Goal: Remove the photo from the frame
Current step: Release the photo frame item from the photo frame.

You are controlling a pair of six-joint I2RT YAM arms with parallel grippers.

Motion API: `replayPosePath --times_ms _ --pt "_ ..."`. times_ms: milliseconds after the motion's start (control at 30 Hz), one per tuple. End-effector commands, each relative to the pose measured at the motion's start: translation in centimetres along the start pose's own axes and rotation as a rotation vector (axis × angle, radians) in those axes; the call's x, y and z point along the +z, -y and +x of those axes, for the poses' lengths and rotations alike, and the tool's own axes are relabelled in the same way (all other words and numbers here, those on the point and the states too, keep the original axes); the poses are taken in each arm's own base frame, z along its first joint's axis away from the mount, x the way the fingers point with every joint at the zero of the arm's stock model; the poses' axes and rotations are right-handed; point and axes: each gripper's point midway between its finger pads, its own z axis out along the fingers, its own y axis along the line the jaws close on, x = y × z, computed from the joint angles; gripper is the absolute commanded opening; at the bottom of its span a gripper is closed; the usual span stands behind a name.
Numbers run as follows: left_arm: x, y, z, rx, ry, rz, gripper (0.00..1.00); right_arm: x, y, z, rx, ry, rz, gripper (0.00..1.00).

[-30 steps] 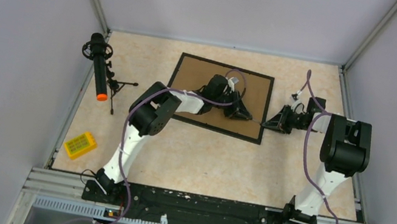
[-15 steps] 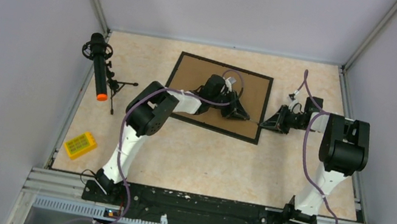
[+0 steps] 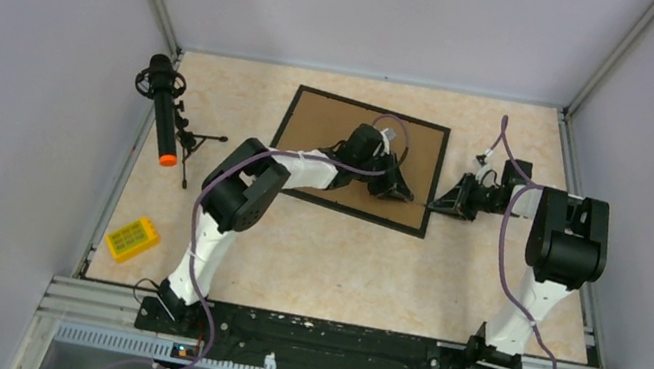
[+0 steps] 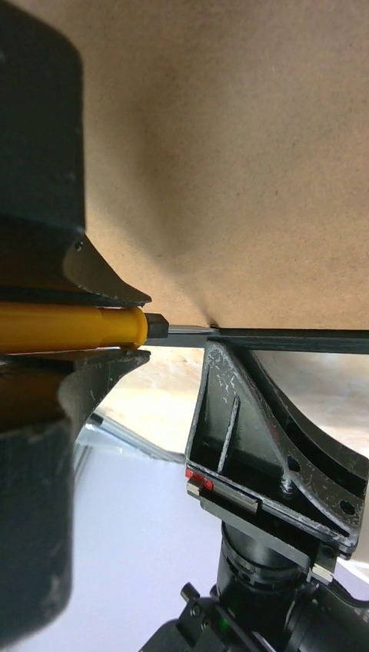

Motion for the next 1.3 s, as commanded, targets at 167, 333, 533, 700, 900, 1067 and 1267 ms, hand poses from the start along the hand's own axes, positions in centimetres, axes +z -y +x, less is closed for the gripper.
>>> replayPosePath --times_ms 167,333,533,700,900,1067,1267 --pt "-0.4 7.3 2.5 0.166 -0.025 0.026 0.00 1.3 4.2 1.9 0.005 -0.044 0.176 0.00" --pt "-2.4 7.4 -0.9 0.147 0.030 0.060 0.00 1.1 4.0 1.8 -0.003 -0.035 0.180 0.00" --pt "-3.9 5.9 -2.8 0.104 0.062 0.061 0.00 1.0 4.0 1.8 -0.005 -0.036 0.186 0.00" --pt "-3.4 4.1 -2.5 0.072 0.044 0.040 0.00 1.0 4.0 1.7 -0.009 -0.035 0.186 0.00" --pt "-2.2 2.7 -1.9 0.038 0.010 0.032 0.00 1.0 3.9 1.8 -0.011 -0.037 0.179 0.00" --pt "-1.5 1.8 -1.6 0.020 0.001 0.020 0.00 1.0 3.8 1.8 -0.012 -0.039 0.178 0.00" --pt "-0.8 1.1 -1.6 0.008 -0.003 0.011 0.00 1.0 3.7 1.8 -0.015 -0.040 0.173 0.00"
